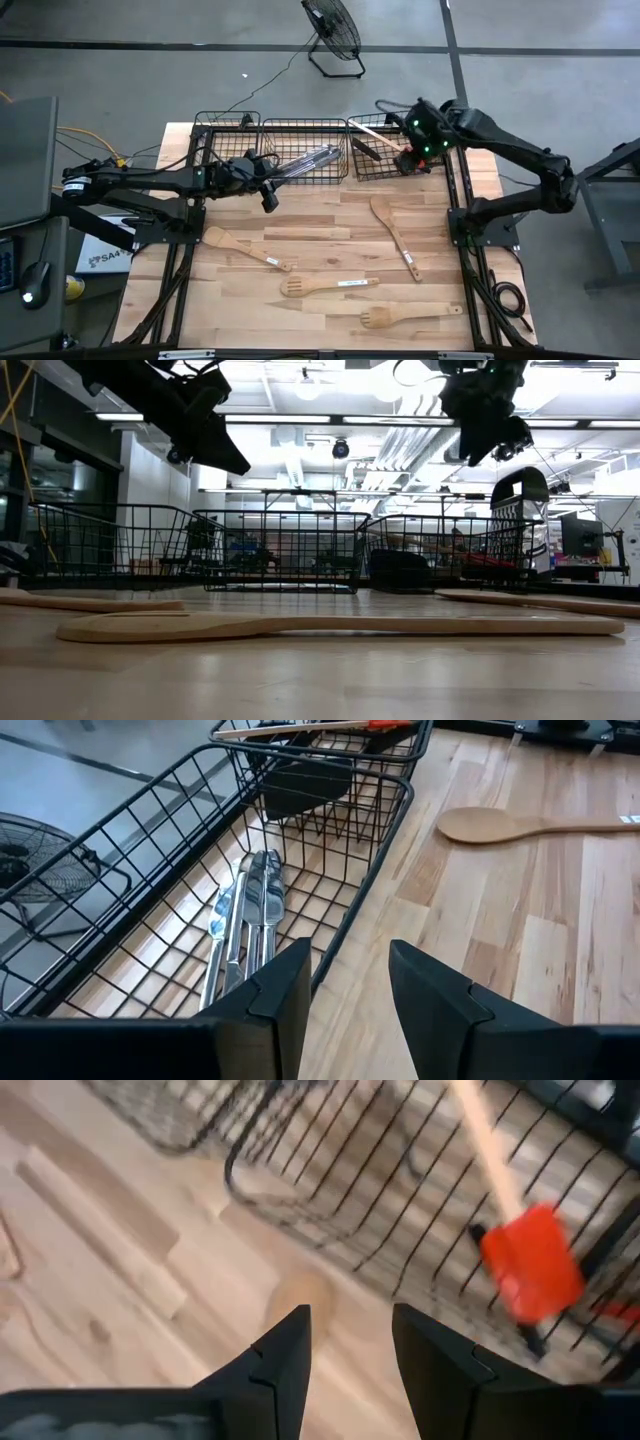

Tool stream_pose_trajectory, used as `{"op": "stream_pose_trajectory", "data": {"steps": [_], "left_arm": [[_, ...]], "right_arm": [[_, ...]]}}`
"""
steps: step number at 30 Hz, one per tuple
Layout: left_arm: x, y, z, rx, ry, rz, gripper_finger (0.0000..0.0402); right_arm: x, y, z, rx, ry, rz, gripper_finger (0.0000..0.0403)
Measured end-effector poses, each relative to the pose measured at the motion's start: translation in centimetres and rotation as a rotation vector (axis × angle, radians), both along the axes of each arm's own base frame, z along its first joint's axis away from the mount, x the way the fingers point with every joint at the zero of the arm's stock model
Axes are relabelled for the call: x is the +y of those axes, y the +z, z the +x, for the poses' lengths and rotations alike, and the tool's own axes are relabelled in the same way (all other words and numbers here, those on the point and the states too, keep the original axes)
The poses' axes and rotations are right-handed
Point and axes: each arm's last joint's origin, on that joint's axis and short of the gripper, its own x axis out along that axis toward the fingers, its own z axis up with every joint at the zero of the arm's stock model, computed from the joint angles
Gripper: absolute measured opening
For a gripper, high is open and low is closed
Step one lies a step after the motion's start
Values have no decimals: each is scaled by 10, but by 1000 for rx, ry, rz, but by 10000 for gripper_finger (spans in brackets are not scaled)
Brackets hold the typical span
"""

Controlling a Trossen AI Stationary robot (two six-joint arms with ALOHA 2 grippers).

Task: Pick & Place Kitchen Items
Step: Put the wooden serving spoon into the left wire basket

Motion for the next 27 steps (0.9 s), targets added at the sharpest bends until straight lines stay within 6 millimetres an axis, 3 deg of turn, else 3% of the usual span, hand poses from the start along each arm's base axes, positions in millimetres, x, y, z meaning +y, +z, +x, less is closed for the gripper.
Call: {"op": "stream_pose_trajectory", "data": {"steps": [8,19,27], "left_arm": [[0,0,0,5,-4,8,133],[0,0,0,14,-12,19,133],[0,1,0,3,-13,20,133]], "right_arm": [[30,-21,11,90,-40,39,134],[84,-66,17,211,-125,129,134],[115,-102,19,185,-133,144,149]]}}
